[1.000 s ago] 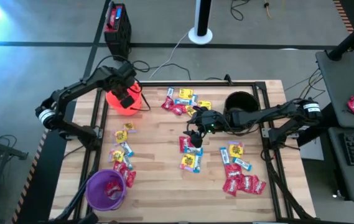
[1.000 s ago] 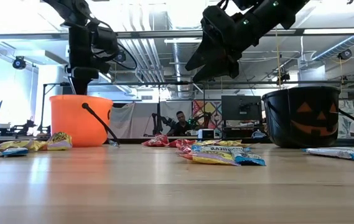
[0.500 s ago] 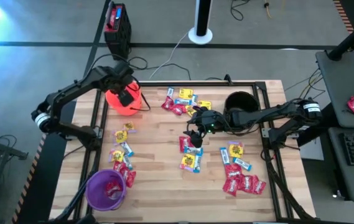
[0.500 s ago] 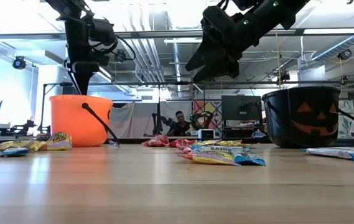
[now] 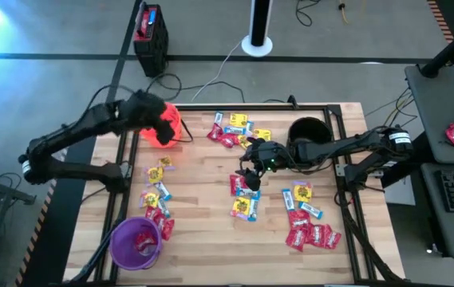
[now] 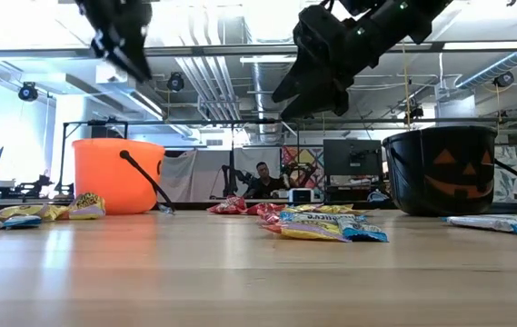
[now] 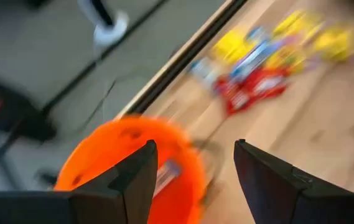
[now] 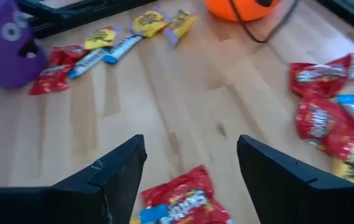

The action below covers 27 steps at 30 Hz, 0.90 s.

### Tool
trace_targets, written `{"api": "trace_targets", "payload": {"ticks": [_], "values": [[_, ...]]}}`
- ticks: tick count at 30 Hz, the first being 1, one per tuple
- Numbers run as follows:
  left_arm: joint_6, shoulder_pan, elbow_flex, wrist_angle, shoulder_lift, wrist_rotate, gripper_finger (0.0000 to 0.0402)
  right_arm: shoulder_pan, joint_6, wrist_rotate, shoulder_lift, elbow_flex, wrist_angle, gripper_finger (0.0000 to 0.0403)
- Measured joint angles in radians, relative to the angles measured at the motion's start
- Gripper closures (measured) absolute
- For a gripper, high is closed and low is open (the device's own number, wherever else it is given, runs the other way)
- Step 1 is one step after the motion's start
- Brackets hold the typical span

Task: Sort candy by brand, put in halloween buckets
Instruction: Put the white chocolate bar into the orange bucket

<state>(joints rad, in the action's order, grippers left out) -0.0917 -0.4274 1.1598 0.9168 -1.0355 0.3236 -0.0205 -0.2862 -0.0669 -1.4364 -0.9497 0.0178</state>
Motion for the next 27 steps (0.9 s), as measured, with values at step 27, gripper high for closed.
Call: {"api": "trace_targets", "payload": {"ticks": [27], "values": [[-0.008, 0.733, -0.3, -0.55, 0.077, 0.297, 0.0206, 0.261, -0.446, 0.06, 0.0, -0.143, 0.779, 0.0179]]}}
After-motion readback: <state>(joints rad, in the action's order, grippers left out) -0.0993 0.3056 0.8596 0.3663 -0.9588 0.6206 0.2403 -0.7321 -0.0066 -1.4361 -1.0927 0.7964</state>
